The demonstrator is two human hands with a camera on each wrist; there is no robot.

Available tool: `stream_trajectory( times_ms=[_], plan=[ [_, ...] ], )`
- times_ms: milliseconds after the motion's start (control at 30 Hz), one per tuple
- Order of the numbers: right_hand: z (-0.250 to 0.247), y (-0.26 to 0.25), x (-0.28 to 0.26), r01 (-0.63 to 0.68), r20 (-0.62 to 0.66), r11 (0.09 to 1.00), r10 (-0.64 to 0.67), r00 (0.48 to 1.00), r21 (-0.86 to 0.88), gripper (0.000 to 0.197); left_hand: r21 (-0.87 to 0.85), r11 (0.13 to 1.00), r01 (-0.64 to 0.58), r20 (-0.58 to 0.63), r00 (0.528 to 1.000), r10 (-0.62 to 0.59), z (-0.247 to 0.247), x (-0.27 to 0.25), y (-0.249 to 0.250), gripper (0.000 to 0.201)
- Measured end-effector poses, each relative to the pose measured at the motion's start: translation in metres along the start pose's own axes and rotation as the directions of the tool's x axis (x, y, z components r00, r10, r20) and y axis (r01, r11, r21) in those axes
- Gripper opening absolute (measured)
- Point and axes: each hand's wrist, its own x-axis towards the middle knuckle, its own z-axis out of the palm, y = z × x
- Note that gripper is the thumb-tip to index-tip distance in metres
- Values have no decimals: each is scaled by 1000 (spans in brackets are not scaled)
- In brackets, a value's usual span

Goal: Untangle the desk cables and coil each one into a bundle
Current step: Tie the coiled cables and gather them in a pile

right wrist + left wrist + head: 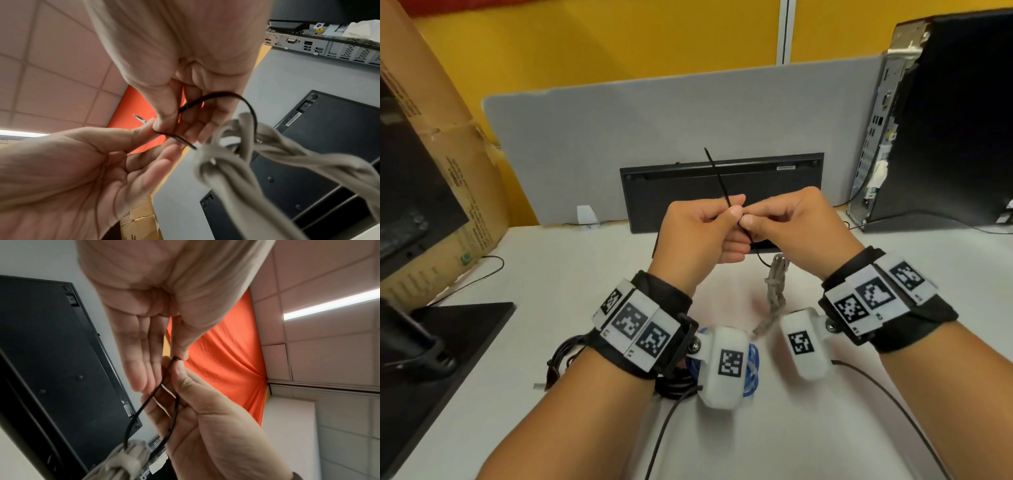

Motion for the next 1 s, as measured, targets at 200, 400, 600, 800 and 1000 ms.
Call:
stream_trajectory(
  times_ms=[200, 400, 600, 800, 1000],
  plan=[
    [4, -3, -1, 29, -54, 999, -30, 998, -19, 11, -29, 999, 15, 18, 1000, -14, 0, 2, -3, 23],
    [6, 0, 0, 25, -64, 999, -26, 998, -23, 15, -15, 1000, 18, 43, 999, -18, 4, -1, 0, 25],
    [-9, 4, 7, -103, 57, 987, 97, 994, 120, 22, 83, 994, 77, 118, 989, -87, 7, -4, 1, 33],
    [-29, 4, 7, -161, 193, 982, 178, 965, -98, 21, 809, 586, -42, 297, 890, -345, -5, 4, -10, 23],
    [-32, -5, 4, -208, 308, 952, 271, 912, -222, 20, 972, 177, -157, 236, 689, -685, -14, 4, -23, 37]
  ],
)
